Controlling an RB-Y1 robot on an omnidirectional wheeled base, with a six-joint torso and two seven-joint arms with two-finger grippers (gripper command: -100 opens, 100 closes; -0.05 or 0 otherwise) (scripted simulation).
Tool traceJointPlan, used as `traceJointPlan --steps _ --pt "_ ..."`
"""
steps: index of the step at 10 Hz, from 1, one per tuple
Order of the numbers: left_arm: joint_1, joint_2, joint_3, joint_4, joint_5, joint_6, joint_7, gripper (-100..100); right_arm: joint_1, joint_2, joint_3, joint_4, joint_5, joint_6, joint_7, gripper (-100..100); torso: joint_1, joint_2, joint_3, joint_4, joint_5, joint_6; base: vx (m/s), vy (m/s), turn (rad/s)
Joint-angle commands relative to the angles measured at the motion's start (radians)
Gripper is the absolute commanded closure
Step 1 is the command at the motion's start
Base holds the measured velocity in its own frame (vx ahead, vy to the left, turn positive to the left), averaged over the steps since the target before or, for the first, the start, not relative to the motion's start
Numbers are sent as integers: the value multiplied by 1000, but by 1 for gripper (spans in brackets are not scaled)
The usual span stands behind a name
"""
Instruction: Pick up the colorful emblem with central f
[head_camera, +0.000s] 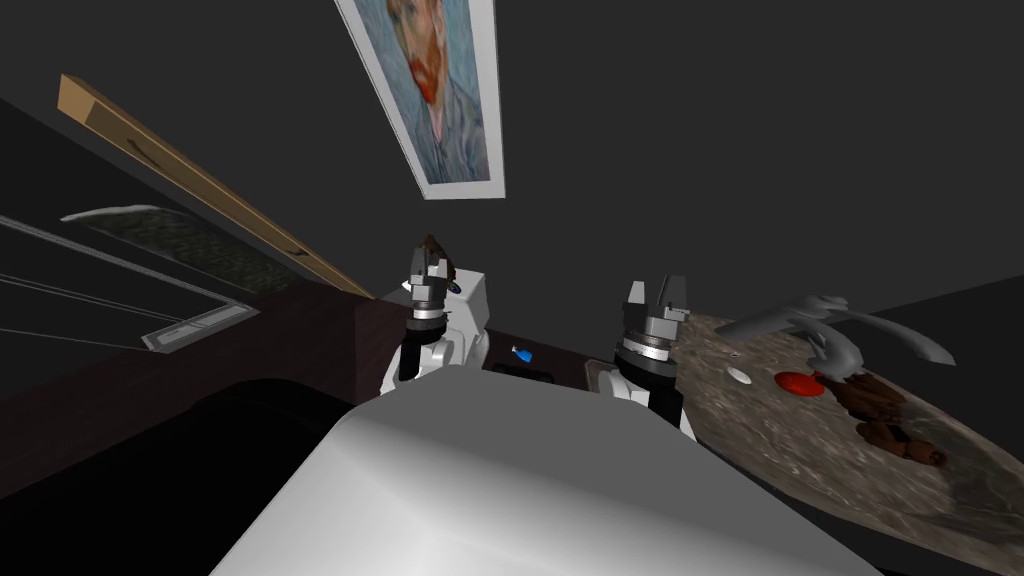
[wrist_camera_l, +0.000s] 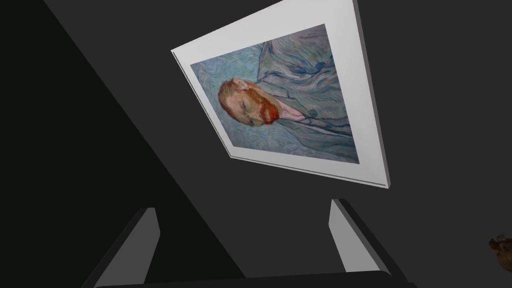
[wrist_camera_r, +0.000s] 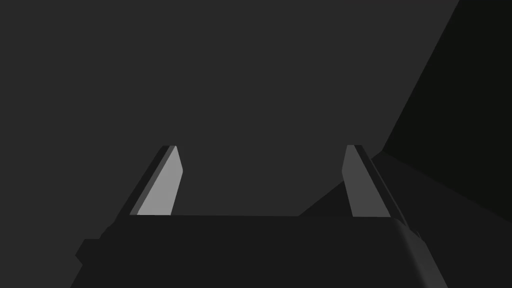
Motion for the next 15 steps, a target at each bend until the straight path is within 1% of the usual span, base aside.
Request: traceJointPlan --steps 1,2,3,4,5,6,7,8,9,10,11,12,13,14,15 --pt "-6 16 -2 1 15 28 -4 -100 0 0 0 0 0 0 0 0 0 0 0 0 0 0 -9 -15 -21" --pt "-15 43 0 1 44 67 -8 -100 0 0 0 0 0 0 0 0 0 0 0 0 0 0 -9 -19 -48" --pt "-24 70 3 2 77 93 -12 -100 0 0 0 0 0 0 0 0 0 -1 0 0 0 0 -13 -26 -87" --pt "-24 70 3 2 77 110 -12 -100 0 0 0 0 0 0 0 0 0 0 0 0 0 0 -8 -18 -30" --pt "-34 97 6 3 113 143 -16 -100 0 0 0 0 0 0 0 0 0 -1 0 0 0 0 -4 -19 -63" --pt "-34 97 6 3 113 158 -16 -100 0 0 0 0 0 0 0 0 0 -1 0 0 0 0 -2 -13 -28" --pt "-45 125 10 5 151 192 -19 -100 0 0 0 0 0 0 0 0 0 -1 -1 0 0 0 0 -16 -59" --pt "-45 125 10 5 151 211 -19 -100 0 0 0 0 0 0 0 0 0 -1 -1 0 0 0 -1 -12 -33" --pt "-57 153 14 8 192 246 -22 -100 0 0 0 0 0 0 0 0 1 -1 -1 0 0 0 -1 -16 -54" --pt "-57 153 14 8 192 267 -22 -100 0 0 0 0 0 0 0 0 0 -1 -1 0 0 0 0 -14 -33" --pt "-69 181 20 12 234 302 -25 -100 0 0 0 0 0 0 0 0 0 -1 -1 0 0 0 0 -18 -66" --pt "-69 181 20 12 235 327 -25 -100 0 0 0 0 0 0 0 0 0 -1 -1 0 0 0 2 -13 -38" --pt "-82 210 26 17 276 361 -28 -100 0 0 0 0 0 0 0 0 0 -1 -1 0 0 0 1 -16 -74" --pt "-82 210 26 17 280 389 -28 -100 0 0 0 0 0 0 0 0 0 -1 -1 0 0 0 2 -11 -25" --pt "-95 240 32 24 323 419 -29 -100 0 0 0 0 0 0 0 0 1 -1 -1 0 0 0 6 -17 -55"
